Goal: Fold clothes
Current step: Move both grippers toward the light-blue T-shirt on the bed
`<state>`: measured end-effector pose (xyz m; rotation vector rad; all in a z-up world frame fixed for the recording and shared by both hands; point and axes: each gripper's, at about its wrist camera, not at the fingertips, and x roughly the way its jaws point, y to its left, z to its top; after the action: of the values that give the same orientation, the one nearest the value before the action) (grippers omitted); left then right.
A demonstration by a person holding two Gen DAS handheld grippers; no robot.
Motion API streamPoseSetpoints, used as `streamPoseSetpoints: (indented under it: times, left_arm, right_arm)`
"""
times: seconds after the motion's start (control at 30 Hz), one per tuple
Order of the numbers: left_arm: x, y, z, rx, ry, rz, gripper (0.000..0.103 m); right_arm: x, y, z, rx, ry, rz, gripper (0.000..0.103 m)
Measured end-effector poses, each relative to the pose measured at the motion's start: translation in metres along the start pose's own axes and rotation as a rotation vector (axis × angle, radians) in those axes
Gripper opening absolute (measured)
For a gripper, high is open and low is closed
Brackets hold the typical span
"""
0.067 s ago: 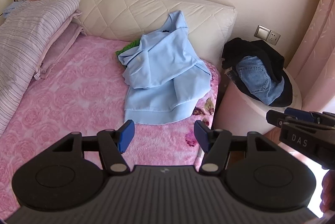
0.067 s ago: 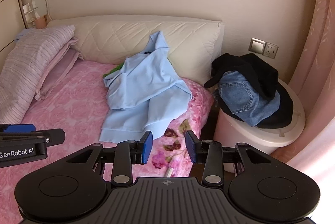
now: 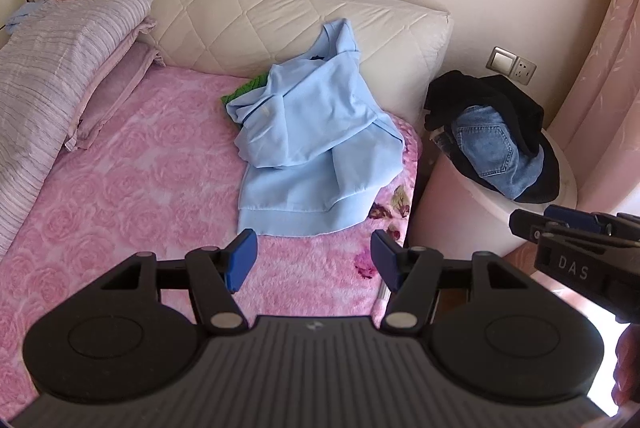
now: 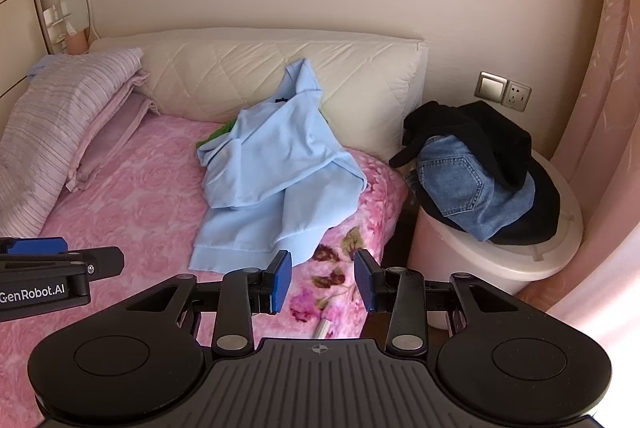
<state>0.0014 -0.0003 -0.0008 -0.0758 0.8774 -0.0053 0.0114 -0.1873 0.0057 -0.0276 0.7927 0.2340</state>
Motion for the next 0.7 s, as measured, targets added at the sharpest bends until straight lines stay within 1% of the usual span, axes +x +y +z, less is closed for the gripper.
streamPoseSetpoints:
  times: [0.2,0.33,0.37,0.53,0.7]
  left_arm:
    - [0.005,-0.001,0.001,0.000,0.008,-0.003,0.059]
    - [0.009,0.008,-0.009,0.002,0.021,-0.002,0.059]
    - [0.012,0.008,-0.005,-0.002,0.033,0.003,0.059]
    - [0.014,0.019,-0.014,-0.010,0.044,0.003,0.059]
    - [0.020,0.023,-0.011,-0.015,0.061,-0.006,0.059]
  right_arm:
    - [0.004,0.002,0.002,-0.007,0.004,-0.006,0.039]
    - [0.009,0.005,0.000,-0.005,0.008,-0.007,0.039]
    - [0.010,0.005,-0.003,-0.004,0.009,-0.007,0.039]
    - [0.016,0.006,-0.003,0.001,0.021,-0.007,0.039]
    - [0.023,0.009,0.001,0.003,0.035,-0.006,0.039]
